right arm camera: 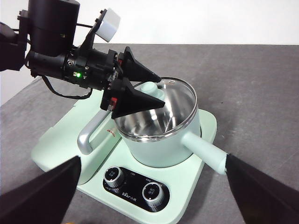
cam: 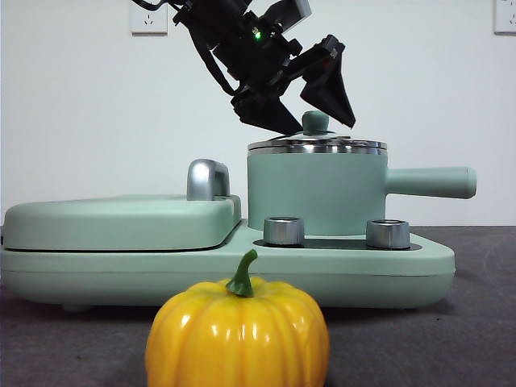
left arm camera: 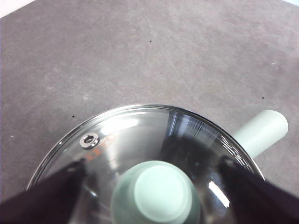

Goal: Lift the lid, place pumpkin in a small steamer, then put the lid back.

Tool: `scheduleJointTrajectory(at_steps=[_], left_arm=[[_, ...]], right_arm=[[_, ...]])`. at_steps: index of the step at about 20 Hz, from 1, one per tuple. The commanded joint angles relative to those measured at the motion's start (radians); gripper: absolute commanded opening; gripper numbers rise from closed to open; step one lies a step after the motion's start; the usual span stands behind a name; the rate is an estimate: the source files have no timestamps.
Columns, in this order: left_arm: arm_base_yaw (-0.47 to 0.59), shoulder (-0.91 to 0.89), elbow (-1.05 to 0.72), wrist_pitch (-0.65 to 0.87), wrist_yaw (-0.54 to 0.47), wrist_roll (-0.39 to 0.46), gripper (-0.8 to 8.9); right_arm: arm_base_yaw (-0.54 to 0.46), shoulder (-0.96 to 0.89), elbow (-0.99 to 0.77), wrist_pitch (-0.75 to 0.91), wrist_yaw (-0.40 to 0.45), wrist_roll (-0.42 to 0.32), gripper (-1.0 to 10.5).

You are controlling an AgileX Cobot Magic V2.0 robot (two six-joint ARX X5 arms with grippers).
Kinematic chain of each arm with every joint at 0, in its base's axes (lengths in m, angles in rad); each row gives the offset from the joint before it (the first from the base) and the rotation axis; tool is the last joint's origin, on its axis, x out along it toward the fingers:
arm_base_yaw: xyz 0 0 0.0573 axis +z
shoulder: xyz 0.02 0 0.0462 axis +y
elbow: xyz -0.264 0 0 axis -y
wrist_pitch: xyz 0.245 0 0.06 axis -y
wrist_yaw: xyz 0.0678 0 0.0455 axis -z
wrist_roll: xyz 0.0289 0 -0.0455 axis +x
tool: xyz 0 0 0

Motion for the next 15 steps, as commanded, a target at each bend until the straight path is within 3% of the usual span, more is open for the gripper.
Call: scheduleJointTrajectory(at_steps=[1, 5, 8, 10, 15], left_arm=[[-0.011, 0.026, 0.031, -0.009, -0.002, 0.011, 3.39], [-0.011, 0.038, 0.031, -0.018, -0.002, 0.006, 3.13], [-0.011, 0.038, 0.031, -0.019, -0.002, 0.005, 1.27], [-0.011, 0.038, 0.031, -0.018, -0.002, 0.006, 0.85], [-0.010, 0.026, 0.052, -0.036, -0.002, 0.005, 0.56]], right_arm=[[0.000, 0.003, 0.013, 0.010, -0.003, 0.007, 4.9], [0.000, 0.003, 0.013, 0.010, -0.003, 0.007, 4.9], [0.000, 0.003, 0.013, 0.010, -0.003, 0.007, 4.9], [0.000, 0.003, 0.013, 0.010, -0.003, 0.007, 4.9], [0.000, 0.003, 0.013, 0.010, -0.003, 0.007, 4.9]])
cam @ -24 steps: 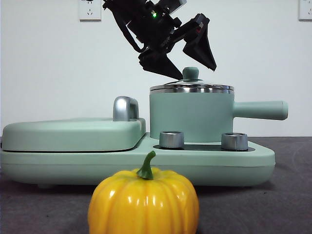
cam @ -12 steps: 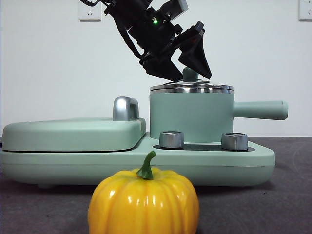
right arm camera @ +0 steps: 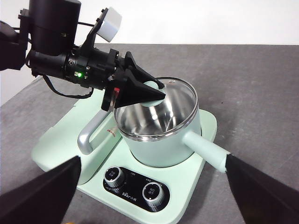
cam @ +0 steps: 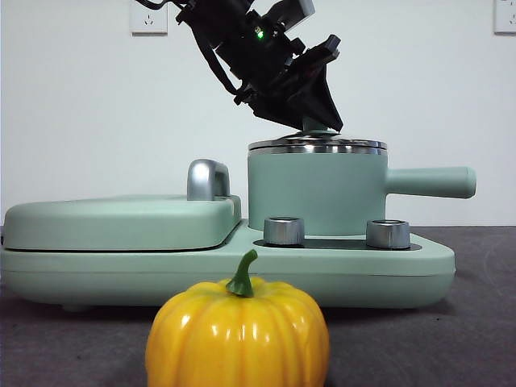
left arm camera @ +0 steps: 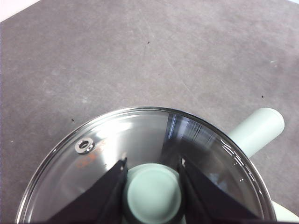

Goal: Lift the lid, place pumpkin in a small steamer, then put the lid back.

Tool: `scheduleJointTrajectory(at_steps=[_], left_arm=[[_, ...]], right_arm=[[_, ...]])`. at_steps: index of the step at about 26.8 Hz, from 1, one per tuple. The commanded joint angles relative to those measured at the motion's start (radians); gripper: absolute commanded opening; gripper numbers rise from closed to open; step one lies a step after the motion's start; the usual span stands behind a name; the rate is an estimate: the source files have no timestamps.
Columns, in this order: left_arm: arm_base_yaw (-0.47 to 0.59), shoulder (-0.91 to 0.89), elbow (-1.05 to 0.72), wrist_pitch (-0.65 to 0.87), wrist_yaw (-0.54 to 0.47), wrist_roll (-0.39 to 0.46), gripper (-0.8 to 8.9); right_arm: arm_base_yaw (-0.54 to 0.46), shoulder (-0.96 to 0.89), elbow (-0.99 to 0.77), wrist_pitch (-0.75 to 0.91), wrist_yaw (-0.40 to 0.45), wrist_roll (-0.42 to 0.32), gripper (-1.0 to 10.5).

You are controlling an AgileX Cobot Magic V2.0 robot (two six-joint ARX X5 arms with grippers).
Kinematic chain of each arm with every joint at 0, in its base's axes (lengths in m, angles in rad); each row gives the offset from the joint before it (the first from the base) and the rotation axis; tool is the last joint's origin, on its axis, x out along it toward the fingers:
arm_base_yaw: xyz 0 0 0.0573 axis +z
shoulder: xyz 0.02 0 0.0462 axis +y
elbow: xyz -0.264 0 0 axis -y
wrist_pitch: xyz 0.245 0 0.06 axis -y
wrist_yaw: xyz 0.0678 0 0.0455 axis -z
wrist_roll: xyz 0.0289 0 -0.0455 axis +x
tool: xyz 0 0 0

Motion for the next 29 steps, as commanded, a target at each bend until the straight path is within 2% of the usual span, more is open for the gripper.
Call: scheduleJointTrajectory(at_steps=[1, 6, 9, 12, 16, 19, 25, 29], left_arm=[[-0.005, 0.010, 0.042, -0.028, -0.001, -0.010, 0.56], [-0.003, -0.067, 0.061, -0.053, -0.002, -0.011, 0.56], [0.005, -0.127, 0.061, -0.066, -0.002, -0.010, 0.56], [0.021, -0.184, 0.061, -0.096, -0.001, -0.004, 0.56], [0.057, -0.238, 0.061, -0.146, -0.002, -0.004, 0.56], [0.088, -0.267, 0.061, -0.174, -0.002, -0.004, 0.56], [0.160, -0.308, 0.061, -0.196, -0.001, -0.004, 0.56], [0.208, -0.315, 0.061, -0.206, -0.001, -0.005, 0.56]], right_arm=[[0.000, 0.003, 0.013, 0.009, -0.003, 0.008, 4.9], [0.001, 0.008, 0.013, 0.000, -0.006, 0.008, 4.9], [0.029, 0.064, 0.058, -0.061, -0.030, 0.008, 4.9], [0.108, 0.157, 0.143, -0.135, -0.029, 0.008, 4.9], [0.267, 0.295, 0.225, -0.204, -0.010, 0.037, 4.9], [0.400, 0.375, 0.238, -0.207, 0.059, 0.080, 4.9], [0.651, 0.536, 0.238, -0.191, 0.287, 0.159, 4.9], [0.774, 0.644, 0.238, -0.148, 0.356, 0.193, 4.9]])
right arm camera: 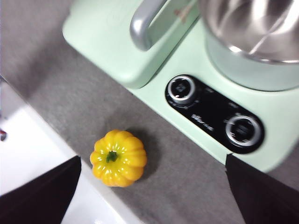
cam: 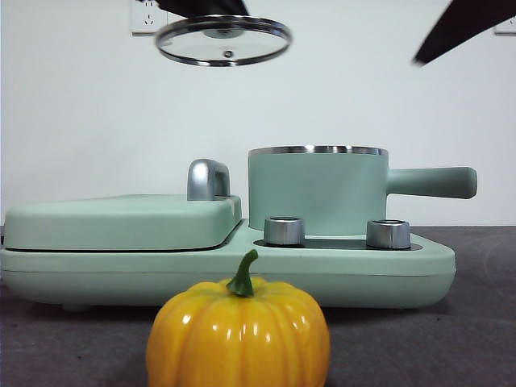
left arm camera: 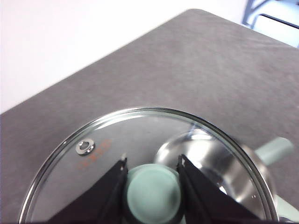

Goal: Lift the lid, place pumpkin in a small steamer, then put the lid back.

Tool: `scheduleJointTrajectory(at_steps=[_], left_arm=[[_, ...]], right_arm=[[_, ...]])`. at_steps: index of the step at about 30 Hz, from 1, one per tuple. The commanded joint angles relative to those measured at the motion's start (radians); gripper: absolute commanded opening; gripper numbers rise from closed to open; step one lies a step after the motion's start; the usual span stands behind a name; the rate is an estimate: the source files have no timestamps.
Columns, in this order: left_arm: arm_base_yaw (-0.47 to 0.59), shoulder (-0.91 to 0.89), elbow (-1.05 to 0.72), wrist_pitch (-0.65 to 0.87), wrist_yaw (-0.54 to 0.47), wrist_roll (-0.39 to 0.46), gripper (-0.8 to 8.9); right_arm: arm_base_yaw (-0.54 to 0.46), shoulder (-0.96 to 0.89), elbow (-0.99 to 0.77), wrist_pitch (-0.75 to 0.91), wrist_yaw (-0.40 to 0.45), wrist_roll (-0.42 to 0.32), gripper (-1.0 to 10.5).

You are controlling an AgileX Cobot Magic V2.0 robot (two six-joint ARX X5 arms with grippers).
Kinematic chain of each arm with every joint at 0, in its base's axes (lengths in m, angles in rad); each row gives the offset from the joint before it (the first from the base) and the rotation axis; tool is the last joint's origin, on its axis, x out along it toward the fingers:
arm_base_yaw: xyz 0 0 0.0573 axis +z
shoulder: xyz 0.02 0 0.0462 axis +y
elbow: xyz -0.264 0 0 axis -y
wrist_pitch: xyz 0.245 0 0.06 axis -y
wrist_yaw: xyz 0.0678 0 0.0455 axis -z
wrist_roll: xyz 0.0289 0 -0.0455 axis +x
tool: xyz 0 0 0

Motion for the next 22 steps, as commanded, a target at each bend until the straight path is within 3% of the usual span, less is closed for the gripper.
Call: scheduleJointTrajectory(at_steps=[1, 10, 22], left_arm=[[0.024, 0.001, 0.032, 0.013, 0.000, 0.003, 0.56], [0.116, 0.001, 0.032, 0.010, 0.000, 0.002, 0.56], [0.198, 0.001, 0.032, 0.006, 0.000, -0.002, 0.56]], right_arm=[[0.079, 0.080, 0.012, 0.034, 0.033, 0.050, 4.9], [0.230, 0.280, 0.014, 0.073, 0.039, 0.073, 4.9], [0.309, 0.441, 0.014, 0.087, 0.038, 0.072, 5.6]])
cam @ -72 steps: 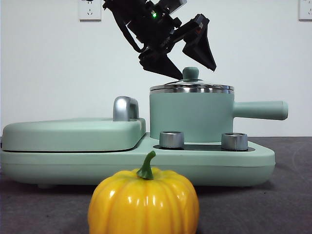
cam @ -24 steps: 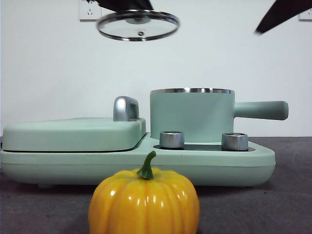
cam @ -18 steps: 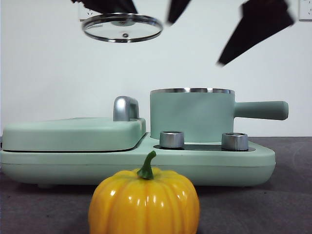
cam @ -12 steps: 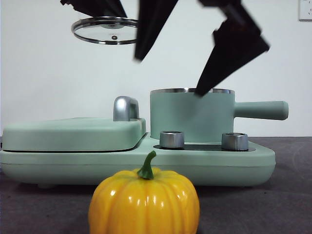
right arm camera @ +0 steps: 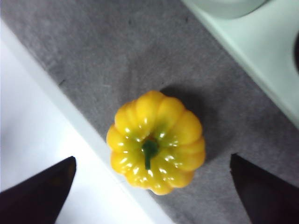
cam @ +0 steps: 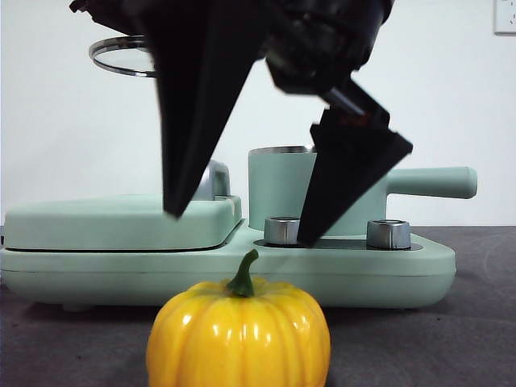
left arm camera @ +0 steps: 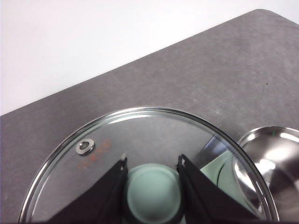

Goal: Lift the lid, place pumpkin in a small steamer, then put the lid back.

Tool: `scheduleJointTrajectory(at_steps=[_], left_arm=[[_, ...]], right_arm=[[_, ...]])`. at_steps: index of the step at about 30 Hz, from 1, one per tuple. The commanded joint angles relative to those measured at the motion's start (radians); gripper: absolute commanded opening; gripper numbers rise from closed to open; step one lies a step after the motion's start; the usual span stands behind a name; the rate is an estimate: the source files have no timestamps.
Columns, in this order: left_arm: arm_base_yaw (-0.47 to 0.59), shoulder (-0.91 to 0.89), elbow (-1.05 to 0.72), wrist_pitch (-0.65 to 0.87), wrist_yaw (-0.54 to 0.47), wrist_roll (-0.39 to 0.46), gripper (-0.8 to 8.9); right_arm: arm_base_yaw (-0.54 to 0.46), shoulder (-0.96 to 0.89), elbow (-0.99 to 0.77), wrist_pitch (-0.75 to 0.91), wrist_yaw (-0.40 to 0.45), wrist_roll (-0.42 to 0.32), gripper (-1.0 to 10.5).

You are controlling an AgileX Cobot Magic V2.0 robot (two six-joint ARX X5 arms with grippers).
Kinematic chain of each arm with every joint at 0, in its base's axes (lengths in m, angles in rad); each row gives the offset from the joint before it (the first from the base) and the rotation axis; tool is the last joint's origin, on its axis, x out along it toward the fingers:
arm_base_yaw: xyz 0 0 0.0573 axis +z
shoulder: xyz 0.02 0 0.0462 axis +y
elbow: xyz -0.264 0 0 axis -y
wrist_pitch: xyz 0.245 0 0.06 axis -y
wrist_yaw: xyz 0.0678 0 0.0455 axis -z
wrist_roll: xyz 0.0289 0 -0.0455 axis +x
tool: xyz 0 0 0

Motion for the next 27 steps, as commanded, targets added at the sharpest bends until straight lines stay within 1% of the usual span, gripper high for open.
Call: scheduleJointTrajectory(at_steps=[1, 9, 12, 15, 24, 27], left_arm=[[0.003, 0.002, 0.032, 0.026, 0.001, -0.002, 0.56], [0.010, 0.002, 0.032, 0.026, 0.001, -0.001, 0.56], [0.010, 0.002, 0.032, 0.026, 0.001, -0.002, 0.56], [0.010, 0.002, 0.032, 0.026, 0.001, -0.002, 0.56], [0.010, 0.002, 0.032, 0.026, 0.001, -0.002, 0.56], [0.010, 0.002, 0.032, 0.027, 0.002, -0.002, 0.56]], right_arm=[[0.021, 0.039, 0.014, 0.014, 0.004, 0.011, 5.6], [0.035, 0.101, 0.014, 0.075, 0.005, 0.010, 5.6], [0.041, 0.128, 0.014, 0.084, 0.027, 0.009, 5.6], [0.048, 0.158, 0.014, 0.084, 0.053, 0.005, 5.6], [0.055, 0.212, 0.014, 0.056, 0.048, 0.005, 5.6], [0.055, 0.213, 0.014, 0.045, 0.048, 0.006, 5.2]])
